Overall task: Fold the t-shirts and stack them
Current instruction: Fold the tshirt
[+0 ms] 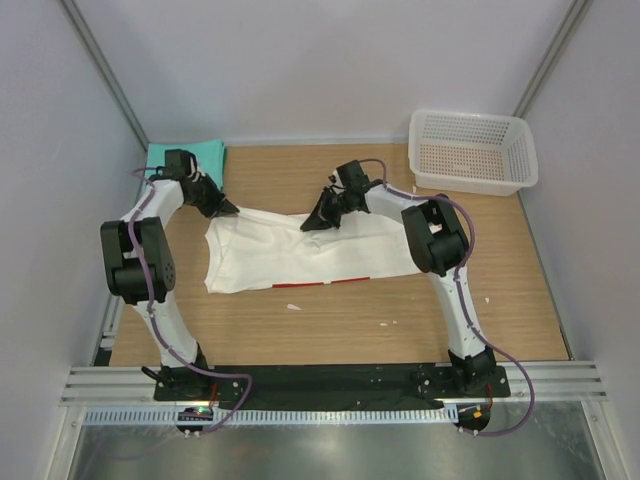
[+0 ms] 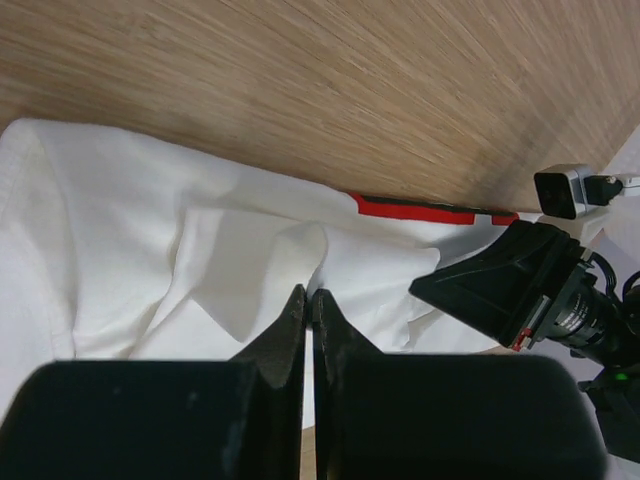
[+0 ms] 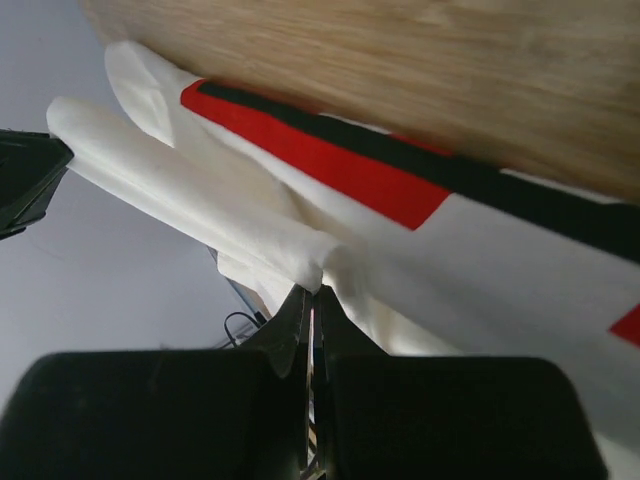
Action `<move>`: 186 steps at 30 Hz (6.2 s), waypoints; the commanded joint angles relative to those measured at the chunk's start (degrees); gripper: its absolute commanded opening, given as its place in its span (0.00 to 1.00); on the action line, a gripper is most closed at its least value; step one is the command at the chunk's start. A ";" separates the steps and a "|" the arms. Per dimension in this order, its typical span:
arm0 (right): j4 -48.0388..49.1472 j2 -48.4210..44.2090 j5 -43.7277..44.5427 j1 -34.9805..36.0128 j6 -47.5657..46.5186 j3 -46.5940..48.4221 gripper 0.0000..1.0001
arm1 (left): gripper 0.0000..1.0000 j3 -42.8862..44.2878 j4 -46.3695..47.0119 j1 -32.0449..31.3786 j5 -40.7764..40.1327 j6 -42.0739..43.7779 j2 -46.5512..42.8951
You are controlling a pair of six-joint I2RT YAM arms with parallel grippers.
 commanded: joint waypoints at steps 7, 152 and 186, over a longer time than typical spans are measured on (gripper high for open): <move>-0.23 1.65 1.81 -2.99 1.45 2.94 0.03 | 0.00 4.40 4.60 0.79 2.74 2.90 6.65; -2.43 -11.97 13.59 -0.18 -7.78 -13.15 0.01 | 0.05 -2.81 0.30 0.08 -4.03 3.87 4.80; -4.10 -20.85 9.19 8.00 -12.17 -23.07 0.39 | 0.41 -29.44 -2.34 -3.69 0.10 0.88 -21.48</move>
